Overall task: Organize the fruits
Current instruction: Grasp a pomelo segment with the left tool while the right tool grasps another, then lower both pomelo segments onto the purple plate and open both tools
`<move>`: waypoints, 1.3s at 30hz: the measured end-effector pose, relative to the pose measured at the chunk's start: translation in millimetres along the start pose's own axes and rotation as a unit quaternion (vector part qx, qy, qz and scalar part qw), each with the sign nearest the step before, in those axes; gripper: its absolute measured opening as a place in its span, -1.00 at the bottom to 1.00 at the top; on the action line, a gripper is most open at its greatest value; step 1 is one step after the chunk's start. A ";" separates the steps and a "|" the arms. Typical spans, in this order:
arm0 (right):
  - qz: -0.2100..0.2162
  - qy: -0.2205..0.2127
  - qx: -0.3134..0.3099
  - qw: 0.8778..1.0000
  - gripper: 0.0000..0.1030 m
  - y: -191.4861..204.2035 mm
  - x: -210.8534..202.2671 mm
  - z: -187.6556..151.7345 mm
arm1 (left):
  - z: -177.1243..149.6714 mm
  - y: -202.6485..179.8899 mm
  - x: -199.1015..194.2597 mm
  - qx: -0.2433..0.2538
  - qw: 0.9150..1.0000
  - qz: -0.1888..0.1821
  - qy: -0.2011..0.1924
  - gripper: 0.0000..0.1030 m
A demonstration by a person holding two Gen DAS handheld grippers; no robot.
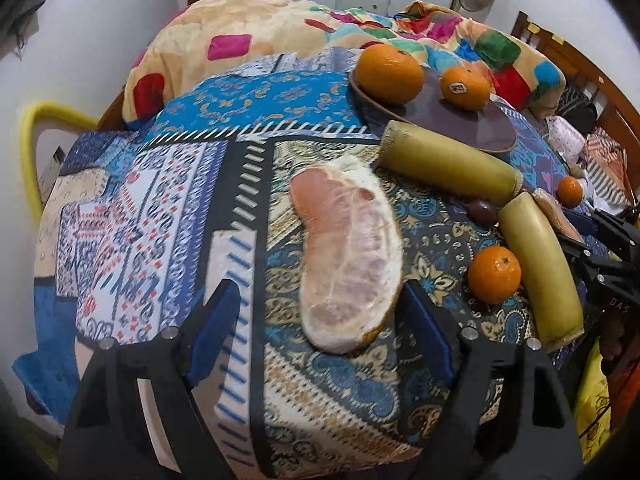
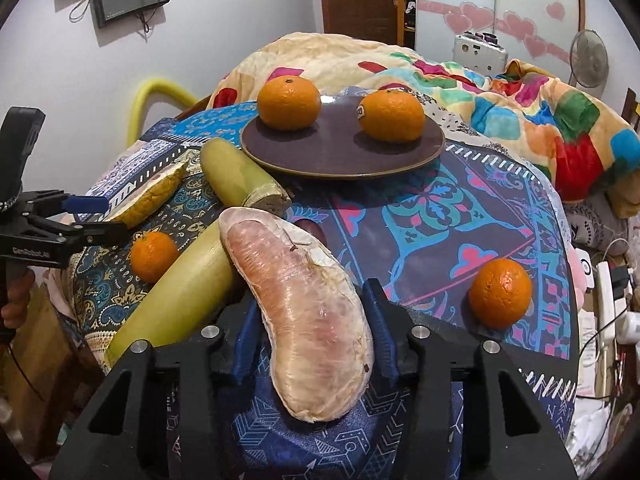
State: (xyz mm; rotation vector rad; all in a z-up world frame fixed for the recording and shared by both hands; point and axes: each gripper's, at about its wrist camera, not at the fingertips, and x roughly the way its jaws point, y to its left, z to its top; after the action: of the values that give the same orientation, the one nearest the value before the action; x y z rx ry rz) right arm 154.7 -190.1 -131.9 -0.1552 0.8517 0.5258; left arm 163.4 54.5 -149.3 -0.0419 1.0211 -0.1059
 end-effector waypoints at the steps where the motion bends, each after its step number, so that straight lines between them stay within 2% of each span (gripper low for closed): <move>1: 0.002 0.001 0.002 1.000 -0.12 -0.8 -0.4 -0.3 | 2.0 -2.2 1.6 0.002 1.000 -0.002 0.000 0.60; 5: 0.001 0.001 0.003 1.000 -0.14 -3.5 -1.6 0.9 | 13.6 -6.6 10.7 0.008 1.000 0.003 -0.001 0.59; 10: -0.007 -0.009 0.012 1.000 -0.18 -11.9 -6.9 3.5 | 24.2 -6.4 17.8 0.005 1.000 0.004 -0.008 0.47; 11: -0.010 -0.010 0.013 1.000 -0.24 -13.4 -8.0 4.1 | 26.5 -6.0 19.3 0.002 1.000 0.006 -0.010 0.44; 16: -0.020 -0.020 0.020 0.999 -0.25 -20.7 -13.3 8.4 | 32.8 -8.6 22.5 0.003 1.000 0.002 -0.017 0.19; 17: -0.020 -0.021 0.020 0.999 -0.25 -21.8 -13.8 9.2 | 33.5 -10.1 22.5 0.006 1.000 0.000 -0.017 0.08; 21: -0.027 -0.028 0.019 0.999 -0.29 -24.1 -17.7 11.1 | 36.0 -13.5 22.5 0.008 1.000 0.011 -0.020 -0.01; 28: -0.026 -0.038 0.025 0.999 -0.29 -28.9 -24.7 15.2 | 33.9 -15.9 11.3 0.015 0.999 0.014 -0.038 -0.06; 39: -0.038 -0.065 0.034 0.997 -0.29 -38.9 -40.8 30.3 | 47.0 -34.1 -29.2 0.032 0.995 0.002 -0.094 -0.06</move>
State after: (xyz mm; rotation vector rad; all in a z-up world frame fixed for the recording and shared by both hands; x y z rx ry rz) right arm 172.6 -228.9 -84.3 -0.0900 0.7330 0.4313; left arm 186.0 23.1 -97.1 0.0084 0.8285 -0.1295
